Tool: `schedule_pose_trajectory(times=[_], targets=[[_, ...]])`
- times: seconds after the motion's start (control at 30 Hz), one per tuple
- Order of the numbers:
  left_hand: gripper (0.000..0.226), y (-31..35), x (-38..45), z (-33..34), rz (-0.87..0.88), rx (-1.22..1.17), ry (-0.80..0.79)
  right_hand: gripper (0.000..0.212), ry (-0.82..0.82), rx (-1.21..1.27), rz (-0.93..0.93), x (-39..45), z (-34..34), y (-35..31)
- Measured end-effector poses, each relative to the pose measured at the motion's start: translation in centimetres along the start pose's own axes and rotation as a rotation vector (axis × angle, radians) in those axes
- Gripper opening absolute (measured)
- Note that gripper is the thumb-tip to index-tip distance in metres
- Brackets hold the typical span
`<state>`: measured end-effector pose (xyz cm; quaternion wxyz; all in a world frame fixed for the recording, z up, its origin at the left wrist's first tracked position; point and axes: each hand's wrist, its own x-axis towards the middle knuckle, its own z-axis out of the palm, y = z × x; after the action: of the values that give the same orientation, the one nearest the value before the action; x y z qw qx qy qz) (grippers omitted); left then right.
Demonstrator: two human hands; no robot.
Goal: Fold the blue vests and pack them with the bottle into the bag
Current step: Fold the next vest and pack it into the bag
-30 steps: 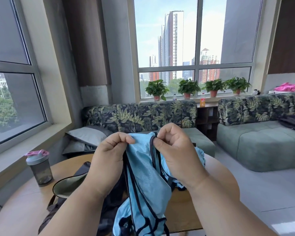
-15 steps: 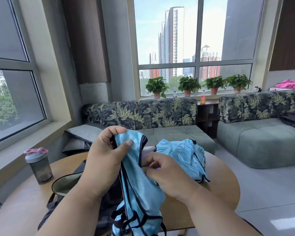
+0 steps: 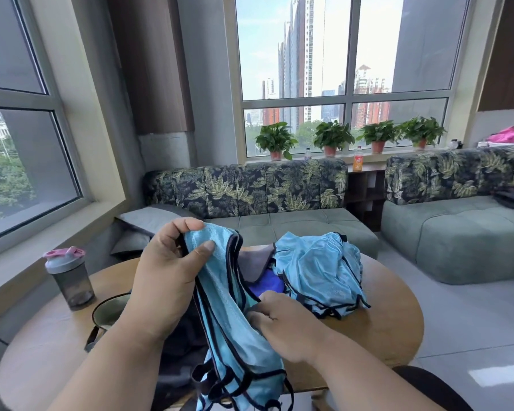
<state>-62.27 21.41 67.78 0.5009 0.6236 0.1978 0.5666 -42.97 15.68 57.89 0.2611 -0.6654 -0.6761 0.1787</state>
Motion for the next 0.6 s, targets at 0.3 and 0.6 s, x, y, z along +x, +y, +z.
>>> schedule_pose_trajectory(times=[0.3,0.6], targets=[[0.028,-0.8,0.3,-0.4,-0.037,-0.071,0.022,0.017,0.121,0.135,0.009,0.4,0.0,0.4],[0.027,-1.0,0.0,0.1,-0.050,-0.051,-0.020,0.018,0.357,0.173,-0.274,0.9,1.4,-0.1]])
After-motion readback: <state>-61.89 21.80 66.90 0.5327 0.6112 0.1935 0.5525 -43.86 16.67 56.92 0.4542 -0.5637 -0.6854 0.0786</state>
